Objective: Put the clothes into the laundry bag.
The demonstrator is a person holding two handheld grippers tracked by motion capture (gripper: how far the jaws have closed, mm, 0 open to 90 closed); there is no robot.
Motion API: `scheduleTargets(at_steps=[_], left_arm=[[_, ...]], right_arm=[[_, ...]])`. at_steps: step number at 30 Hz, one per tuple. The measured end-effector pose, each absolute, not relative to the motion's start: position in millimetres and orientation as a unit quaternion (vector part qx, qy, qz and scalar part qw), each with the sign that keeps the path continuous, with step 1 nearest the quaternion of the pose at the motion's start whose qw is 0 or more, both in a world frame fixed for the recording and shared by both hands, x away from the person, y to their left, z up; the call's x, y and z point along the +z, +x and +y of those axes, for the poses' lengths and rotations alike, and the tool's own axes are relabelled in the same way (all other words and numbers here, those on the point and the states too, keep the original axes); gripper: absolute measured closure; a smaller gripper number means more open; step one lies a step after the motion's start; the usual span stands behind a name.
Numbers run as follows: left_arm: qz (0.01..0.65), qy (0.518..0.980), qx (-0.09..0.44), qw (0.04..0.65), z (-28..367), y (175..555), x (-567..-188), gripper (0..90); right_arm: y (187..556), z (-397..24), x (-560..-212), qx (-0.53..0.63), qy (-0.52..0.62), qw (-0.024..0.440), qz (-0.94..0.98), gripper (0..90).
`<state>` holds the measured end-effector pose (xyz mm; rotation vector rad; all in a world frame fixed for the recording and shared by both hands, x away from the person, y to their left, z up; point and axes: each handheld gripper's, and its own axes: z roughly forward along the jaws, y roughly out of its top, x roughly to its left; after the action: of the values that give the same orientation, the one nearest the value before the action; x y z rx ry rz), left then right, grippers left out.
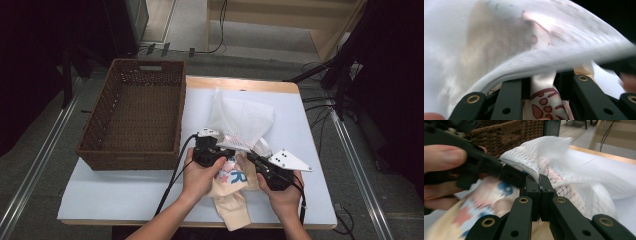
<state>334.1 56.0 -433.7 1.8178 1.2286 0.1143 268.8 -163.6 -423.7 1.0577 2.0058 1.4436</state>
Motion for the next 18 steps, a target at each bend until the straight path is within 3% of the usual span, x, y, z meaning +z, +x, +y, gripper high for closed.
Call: scheduleTargets(at_steps=[2,3,4,6,7,8,9,13,14,15,16,17,18], left_arm=[[0.499,0.749,0.064,0.432,53,338,-441,67.5],[0.493,0.766,0.067,0.407,48,343,-450,52.7],[0.483,0.778,0.06,0.397,46,345,-456,52.7],[0.468,0.783,0.069,0.404,46,339,-451,41.6],[0.454,0.789,0.063,0.409,46,334,-446,41.6],[0.44,0.791,0.056,0.422,46,328,-441,31.8],[0.426,0.795,0.056,0.428,47,322,-436,29.1],[0.409,0.798,0.057,0.439,51,309,-424,31.1],[0.412,0.801,0.067,0.429,50,310,-425,46.4],[0.416,0.808,0.072,0.411,48,311,-428,46.4],[0.418,0.815,0.069,0.396,46,314,-433,51.1],[0.416,0.823,0.067,0.381,44,316,-437,62.7],[0.41,0.829,0.068,0.375,41,317,-438,62.7]], right_arm=[[269,-163,-424,0.519,0.38,0.227,0.731,90.0],[269,-161,-427,0.513,0.381,0.227,0.735,90.0],[269,-161,-427,0.513,0.381,0.227,0.735,90.0],[271,-161,-430,0.505,0.385,0.23,0.738,90.0],[272,-163,-431,0.504,0.388,0.23,0.736,90.0],[274,-167,-432,0.504,0.397,0.231,0.731,90.0],[276,-169,-432,0.504,0.402,0.233,0.728,90.0],[278,-171,-432,0.508,0.41,0.233,0.721,90.0],[279,-169,-432,0.507,0.409,0.236,0.721,90.0],[279,-169,-432,0.507,0.409,0.236,0.721,90.0],[279,-168,-433,0.505,0.407,0.236,0.723,90.0],[278,-163,-433,0.501,0.401,0.236,0.73,90.0],[278,-163,-433,0.501,0.401,0.236,0.73,90.0]])
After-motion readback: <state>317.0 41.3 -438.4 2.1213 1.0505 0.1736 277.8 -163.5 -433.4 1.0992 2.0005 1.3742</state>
